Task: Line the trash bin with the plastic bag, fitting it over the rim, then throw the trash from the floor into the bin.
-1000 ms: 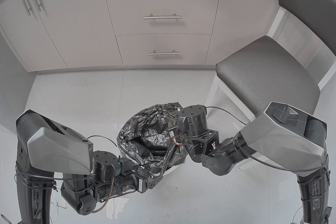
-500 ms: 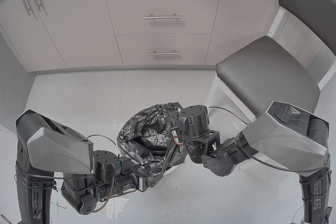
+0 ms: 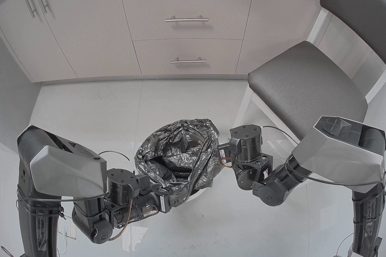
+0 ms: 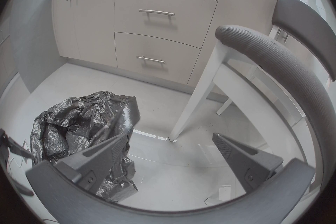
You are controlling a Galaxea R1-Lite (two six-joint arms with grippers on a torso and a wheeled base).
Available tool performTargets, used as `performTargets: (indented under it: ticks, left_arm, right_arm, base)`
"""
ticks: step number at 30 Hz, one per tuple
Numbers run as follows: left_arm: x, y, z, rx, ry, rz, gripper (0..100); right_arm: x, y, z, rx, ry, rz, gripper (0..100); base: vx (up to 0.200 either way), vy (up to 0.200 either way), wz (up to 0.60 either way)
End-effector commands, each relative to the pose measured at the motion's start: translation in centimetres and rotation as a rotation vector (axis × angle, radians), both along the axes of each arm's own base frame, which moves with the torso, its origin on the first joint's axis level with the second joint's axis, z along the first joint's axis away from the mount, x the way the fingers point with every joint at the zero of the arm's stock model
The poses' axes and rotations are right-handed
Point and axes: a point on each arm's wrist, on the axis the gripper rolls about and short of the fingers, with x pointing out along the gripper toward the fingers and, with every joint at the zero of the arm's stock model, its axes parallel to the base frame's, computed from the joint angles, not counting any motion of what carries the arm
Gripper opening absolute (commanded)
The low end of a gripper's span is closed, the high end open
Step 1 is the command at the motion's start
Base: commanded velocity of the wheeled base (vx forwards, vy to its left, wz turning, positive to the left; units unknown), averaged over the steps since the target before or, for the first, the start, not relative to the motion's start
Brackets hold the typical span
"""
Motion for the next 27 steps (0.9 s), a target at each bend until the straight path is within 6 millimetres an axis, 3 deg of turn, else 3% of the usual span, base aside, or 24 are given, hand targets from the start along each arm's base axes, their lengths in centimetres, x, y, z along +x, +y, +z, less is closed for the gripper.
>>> performTargets:
  ticks: [1,13,18,27]
  left_arm:
    - [1.8,-0.4,1.3,-0.082,-0.051,0.086,100]
    - [6.1,-0.8,2.0,-0.135,-0.178,0.181,100]
    - [7.5,-1.6,0.7,-0.136,-0.187,0.164,100]
    - [10.0,-2.8,-0.7,-0.099,-0.168,0.141,100]
  right_arm:
    - [-0.7,-0.7,0.7,0.006,-0.015,-0.002,100]
    - [-2.1,-2.0,0.0,-0.005,0.007,-0.006,100]
    - [-2.6,-2.1,-1.4,-0.031,0.043,0.007,100]
    - [-2.6,-1.9,-2.0,-0.027,0.040,0.013,100]
  base:
    - [0.000,0.000,0.00]
    - [0.000,0.000,0.00]
    - [0.000,0.000,0.00]
    - [0.000,0.000,0.00]
